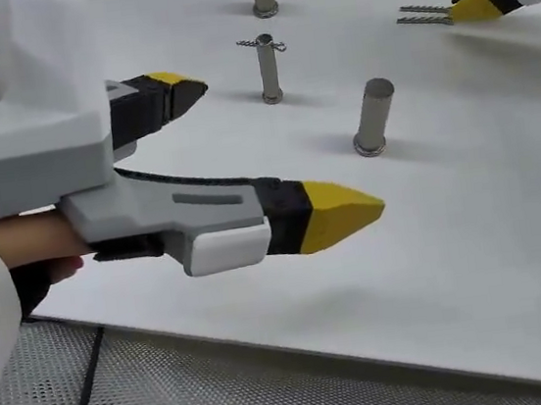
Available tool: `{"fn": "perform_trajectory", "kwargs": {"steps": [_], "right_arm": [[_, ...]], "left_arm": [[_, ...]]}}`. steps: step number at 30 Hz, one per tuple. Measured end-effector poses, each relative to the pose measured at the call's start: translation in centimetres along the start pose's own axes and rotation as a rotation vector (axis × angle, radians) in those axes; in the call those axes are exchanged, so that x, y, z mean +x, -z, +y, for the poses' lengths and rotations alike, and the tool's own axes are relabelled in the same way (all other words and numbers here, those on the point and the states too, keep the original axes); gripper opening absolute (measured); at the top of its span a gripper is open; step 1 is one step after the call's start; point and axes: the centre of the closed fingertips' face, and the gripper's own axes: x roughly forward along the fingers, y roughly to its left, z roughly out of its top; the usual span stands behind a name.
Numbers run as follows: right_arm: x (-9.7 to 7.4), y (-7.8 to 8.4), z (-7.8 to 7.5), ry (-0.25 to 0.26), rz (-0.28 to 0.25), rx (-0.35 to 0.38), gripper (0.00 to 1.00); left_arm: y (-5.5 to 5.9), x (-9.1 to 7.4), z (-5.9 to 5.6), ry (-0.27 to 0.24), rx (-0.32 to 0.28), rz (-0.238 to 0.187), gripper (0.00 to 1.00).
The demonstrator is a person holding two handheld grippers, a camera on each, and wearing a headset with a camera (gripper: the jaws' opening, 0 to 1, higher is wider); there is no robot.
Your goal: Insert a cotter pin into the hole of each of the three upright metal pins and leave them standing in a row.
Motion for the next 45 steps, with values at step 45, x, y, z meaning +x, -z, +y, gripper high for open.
{"fn": "perform_trajectory", "kwargs": {"steps": [45], "right_arm": [[2.0,0.5,0.3,-0.101,0.231,-0.167,0.0]], "left_arm": [[0.6,0.1,0.0,0.008,-0.062,-0.009,0.99]]}}
